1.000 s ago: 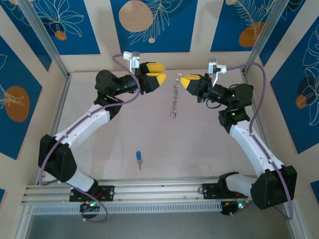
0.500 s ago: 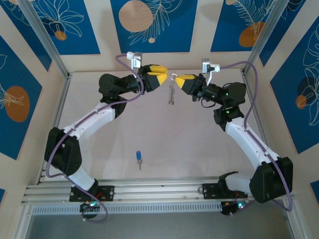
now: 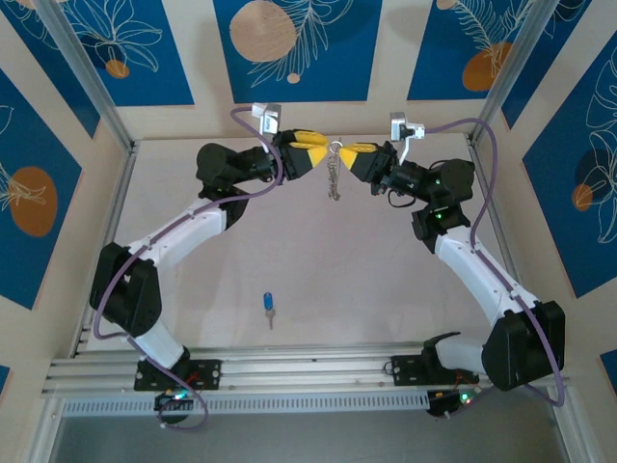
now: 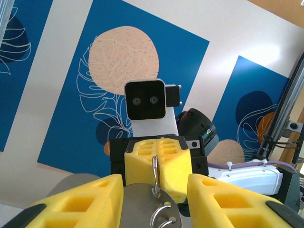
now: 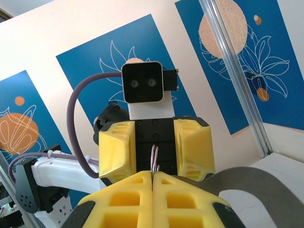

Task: Put the keys on the keyring

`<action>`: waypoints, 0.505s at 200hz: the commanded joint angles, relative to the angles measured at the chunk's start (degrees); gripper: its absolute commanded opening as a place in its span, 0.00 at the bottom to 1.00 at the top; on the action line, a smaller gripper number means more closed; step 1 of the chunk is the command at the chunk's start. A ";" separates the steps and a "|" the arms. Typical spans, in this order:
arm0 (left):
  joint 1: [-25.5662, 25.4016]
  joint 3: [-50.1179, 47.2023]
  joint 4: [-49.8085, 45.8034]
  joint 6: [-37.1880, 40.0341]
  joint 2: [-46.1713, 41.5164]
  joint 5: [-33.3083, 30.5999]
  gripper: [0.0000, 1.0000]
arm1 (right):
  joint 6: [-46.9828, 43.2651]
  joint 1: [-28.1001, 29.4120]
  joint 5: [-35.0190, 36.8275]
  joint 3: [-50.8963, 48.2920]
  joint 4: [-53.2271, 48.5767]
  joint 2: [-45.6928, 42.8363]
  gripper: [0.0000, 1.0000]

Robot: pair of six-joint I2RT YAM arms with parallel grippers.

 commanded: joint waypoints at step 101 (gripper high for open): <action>-1.05 2.74 2.57 -0.16 1.26 2.53 0.13 | -0.42 1.41 1.21 2.51 1.92 0.58 0.00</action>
